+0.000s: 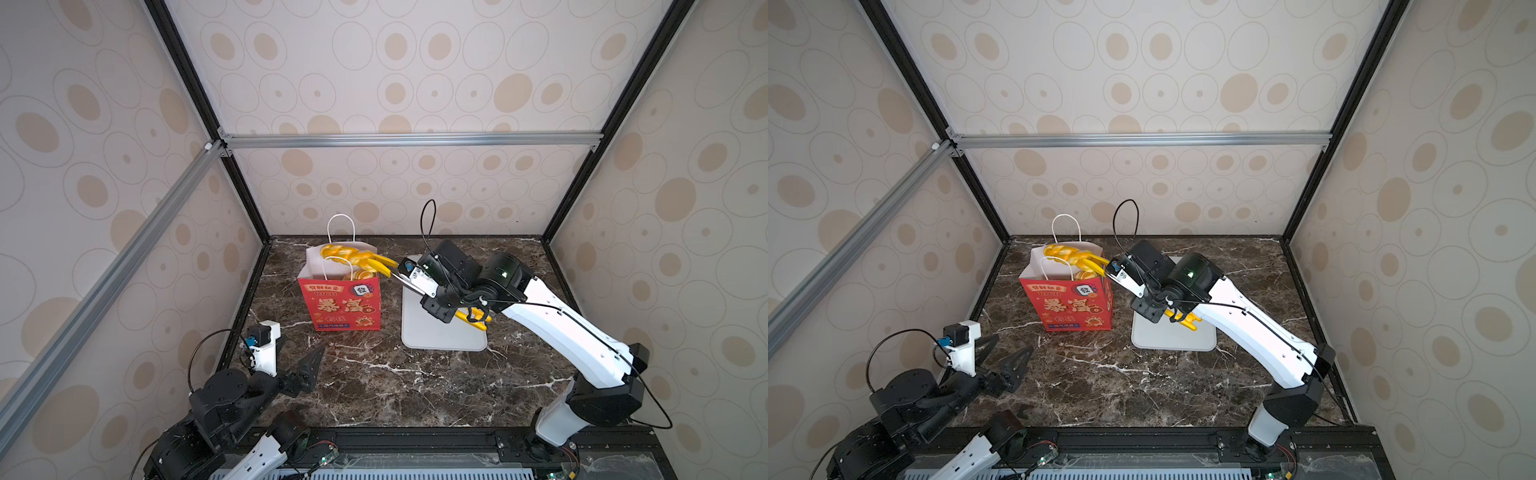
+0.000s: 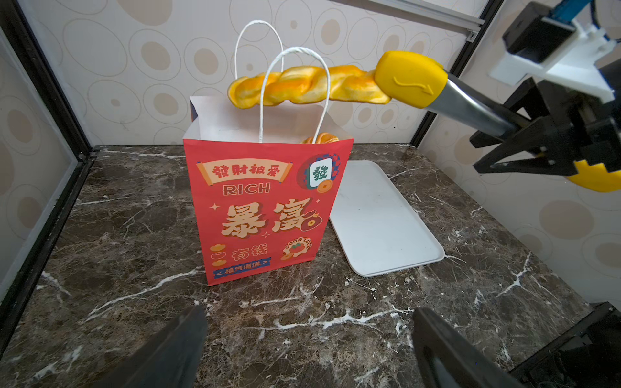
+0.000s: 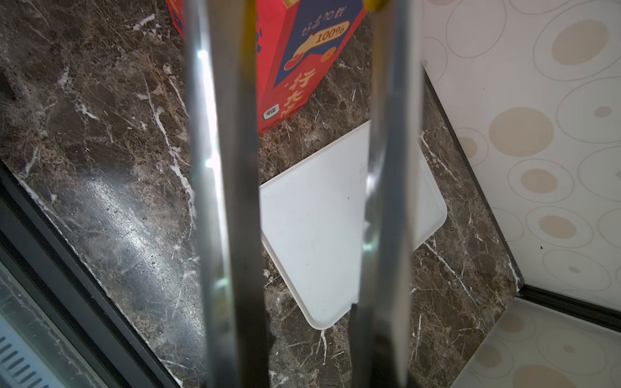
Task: Pack bread into a paper bag
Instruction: Place the fake bread in the paper bag.
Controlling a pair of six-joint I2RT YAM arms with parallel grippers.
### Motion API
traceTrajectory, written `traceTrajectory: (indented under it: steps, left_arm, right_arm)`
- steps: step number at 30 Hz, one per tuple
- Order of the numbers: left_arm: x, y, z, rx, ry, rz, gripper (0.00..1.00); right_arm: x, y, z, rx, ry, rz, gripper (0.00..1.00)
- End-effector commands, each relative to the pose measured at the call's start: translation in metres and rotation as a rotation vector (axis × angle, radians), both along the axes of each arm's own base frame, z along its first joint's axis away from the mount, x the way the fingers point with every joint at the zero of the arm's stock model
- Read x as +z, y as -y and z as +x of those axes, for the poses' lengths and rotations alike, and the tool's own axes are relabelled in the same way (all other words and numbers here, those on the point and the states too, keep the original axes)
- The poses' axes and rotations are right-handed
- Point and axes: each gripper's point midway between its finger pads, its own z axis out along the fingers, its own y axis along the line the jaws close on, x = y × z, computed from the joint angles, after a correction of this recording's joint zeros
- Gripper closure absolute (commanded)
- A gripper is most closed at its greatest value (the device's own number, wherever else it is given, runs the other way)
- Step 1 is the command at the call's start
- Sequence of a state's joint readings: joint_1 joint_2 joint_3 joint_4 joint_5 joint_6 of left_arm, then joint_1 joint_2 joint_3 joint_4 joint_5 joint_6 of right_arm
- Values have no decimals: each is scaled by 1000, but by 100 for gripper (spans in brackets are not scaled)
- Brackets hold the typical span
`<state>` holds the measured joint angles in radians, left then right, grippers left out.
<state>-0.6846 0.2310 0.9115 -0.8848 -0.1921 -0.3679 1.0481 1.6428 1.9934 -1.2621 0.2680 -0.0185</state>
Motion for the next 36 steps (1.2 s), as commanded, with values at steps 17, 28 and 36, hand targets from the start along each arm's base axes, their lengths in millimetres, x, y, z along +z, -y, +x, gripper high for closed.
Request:
traceTrajectory:
  steps: [17, 28, 36]
  left_arm:
    - [3, -4, -2, 11, 18, -4, 1]
    - [3, -4, -1, 11, 16, -3, 1]
    - [2, -3, 0, 12, 8, 5, 2]
  right_arm:
    - [-4, -37, 35, -22, 53, -61, 50]
    - [-3, -13, 31, -58, 75, -68, 45]
    - [1, 23, 27, -142, 110, -47, 58]
